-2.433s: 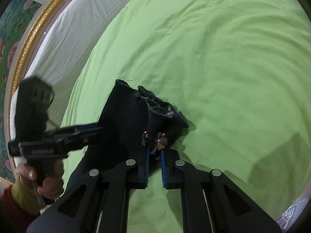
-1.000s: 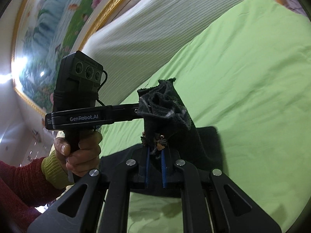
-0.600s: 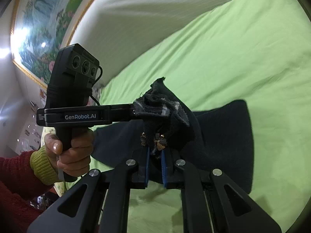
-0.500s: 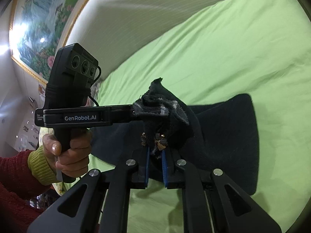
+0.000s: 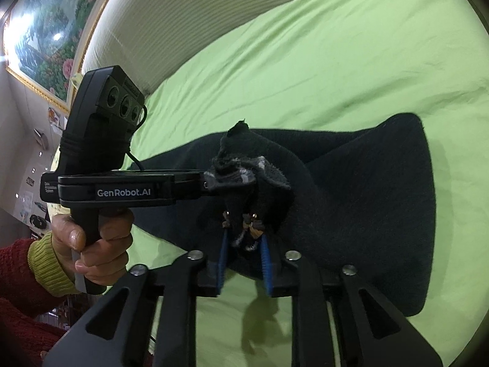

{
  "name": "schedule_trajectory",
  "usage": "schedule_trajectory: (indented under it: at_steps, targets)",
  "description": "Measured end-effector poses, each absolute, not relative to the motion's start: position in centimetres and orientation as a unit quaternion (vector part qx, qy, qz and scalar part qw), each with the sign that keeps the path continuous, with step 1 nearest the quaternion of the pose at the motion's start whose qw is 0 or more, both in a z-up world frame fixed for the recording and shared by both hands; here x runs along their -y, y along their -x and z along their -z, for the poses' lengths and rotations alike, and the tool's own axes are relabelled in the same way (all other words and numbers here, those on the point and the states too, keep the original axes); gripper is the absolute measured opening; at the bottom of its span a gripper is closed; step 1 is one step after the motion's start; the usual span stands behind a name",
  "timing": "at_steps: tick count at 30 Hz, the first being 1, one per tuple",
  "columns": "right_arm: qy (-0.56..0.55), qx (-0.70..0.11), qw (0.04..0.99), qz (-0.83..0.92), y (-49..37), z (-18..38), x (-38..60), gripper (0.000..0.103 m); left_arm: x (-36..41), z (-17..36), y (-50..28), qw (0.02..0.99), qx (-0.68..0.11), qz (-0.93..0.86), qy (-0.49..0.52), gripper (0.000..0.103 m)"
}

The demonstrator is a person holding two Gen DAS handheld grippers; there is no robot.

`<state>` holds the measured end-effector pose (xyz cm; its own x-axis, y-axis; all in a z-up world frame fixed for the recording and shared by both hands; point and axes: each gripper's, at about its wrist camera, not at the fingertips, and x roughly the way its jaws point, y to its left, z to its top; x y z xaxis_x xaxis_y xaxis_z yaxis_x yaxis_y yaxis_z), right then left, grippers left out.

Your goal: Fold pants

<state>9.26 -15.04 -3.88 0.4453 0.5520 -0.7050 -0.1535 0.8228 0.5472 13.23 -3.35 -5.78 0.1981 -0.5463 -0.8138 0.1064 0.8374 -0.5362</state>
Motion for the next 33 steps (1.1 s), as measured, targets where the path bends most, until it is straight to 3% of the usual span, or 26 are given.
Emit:
schedule_trajectory:
  at_steps: [2,5,13,21,33]
  targets:
    - [-0.207,-0.485,0.820,-0.221,-9.6,3.8,14.4,0.037,2.6,6.0,-12.8,0.752,-0.595,0.208,0.195,0.010]
    - [-0.201,-0.491,0.816,-0.230,-10.1,3.7,13.1,0.041,0.9,5.8,-11.8,0.755,-0.589,0.191,0.214,0.010]
    - [-0.208,-0.502,0.796,-0.268,-11.0,3.3,10.5,0.042,-3.7,4.4,-8.6,0.762,-0.574,0.148,0.259,0.012]
    - [-0.189,-0.498,0.791,-0.300,-12.0,2.1,8.4,0.042,-8.0,3.6,-5.3,0.768,-0.548,0.088,0.320,0.026]
    - [-0.161,-0.504,0.781,-0.331,-13.4,1.9,6.0,0.042,-13.4,3.4,-0.7,0.767,-0.518,0.013,0.380,0.035]
